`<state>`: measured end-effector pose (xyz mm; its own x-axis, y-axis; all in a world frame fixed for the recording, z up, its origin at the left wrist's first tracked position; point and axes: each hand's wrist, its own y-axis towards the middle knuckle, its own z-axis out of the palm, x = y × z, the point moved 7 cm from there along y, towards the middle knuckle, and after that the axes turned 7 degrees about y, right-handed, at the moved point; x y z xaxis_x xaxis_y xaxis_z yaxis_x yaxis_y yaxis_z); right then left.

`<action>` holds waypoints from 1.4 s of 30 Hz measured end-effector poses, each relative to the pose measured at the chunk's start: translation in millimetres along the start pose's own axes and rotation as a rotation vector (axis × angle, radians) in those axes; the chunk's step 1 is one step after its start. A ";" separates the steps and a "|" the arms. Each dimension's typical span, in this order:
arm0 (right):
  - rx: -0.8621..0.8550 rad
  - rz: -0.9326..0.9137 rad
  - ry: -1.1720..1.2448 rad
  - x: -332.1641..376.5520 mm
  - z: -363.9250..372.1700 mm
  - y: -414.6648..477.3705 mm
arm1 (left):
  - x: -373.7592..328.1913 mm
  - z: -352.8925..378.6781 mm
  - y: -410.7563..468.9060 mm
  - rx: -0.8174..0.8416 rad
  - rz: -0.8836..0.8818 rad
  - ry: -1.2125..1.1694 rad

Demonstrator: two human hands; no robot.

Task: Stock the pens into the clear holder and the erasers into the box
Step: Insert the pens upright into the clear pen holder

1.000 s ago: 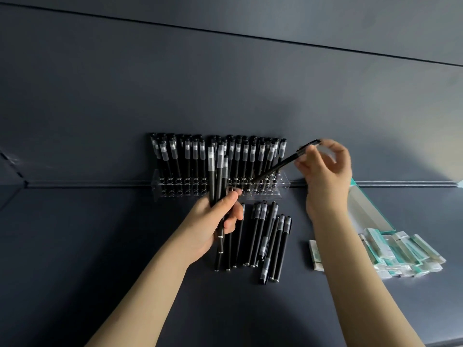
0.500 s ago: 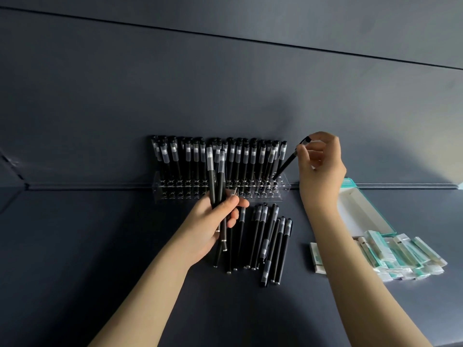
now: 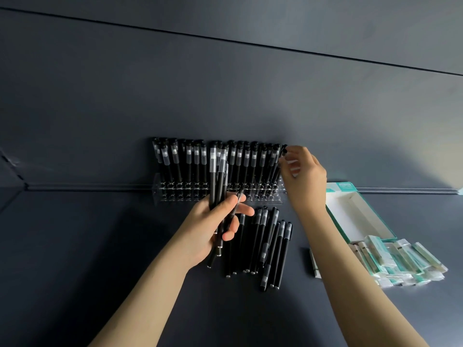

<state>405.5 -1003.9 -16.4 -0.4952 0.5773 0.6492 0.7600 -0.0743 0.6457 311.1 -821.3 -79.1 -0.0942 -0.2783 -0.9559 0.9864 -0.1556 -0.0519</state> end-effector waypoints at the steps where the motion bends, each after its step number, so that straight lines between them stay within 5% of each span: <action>1: 0.000 -0.008 -0.005 0.3 0.1 -0.2 | -0.4 0.1 -0.1 0.004 0.004 0.005; 10: 0.020 -0.014 0.082 26.1 -8.7 -9.0 | -1.3 3.6 -1.9 0.056 -0.015 -0.012; 18: 0.537 0.508 0.634 43.6 28.1 -32.2 | 2.2 17.2 -9.4 0.234 -0.073 0.021; 24: 0.628 0.618 0.864 50.6 35.9 -40.7 | 4.7 22.7 -12.1 0.282 -0.116 0.038; 29: 0.444 0.597 0.878 42.6 24.8 -31.5 | 4.7 20.0 -9.8 0.255 -0.107 0.049; 34: -0.014 0.614 1.042 19.4 -9.8 -7.3 | 7.2 13.7 -7.4 0.202 -0.111 0.064; 38: -0.269 0.449 0.806 0.1 -47.2 3.2 | 9.9 12.0 -4.9 0.152 -0.112 0.058; 42: -0.298 0.272 0.499 -5.0 -63.3 3.3 | 10.6 8.7 -1.9 0.096 -0.098 0.060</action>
<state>383.7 -1058.5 8.0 -0.4925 0.0631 0.8680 0.7720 -0.4288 0.4692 307.1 -832.1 -86.6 -0.1780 -0.2004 -0.9634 0.9554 -0.2695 -0.1204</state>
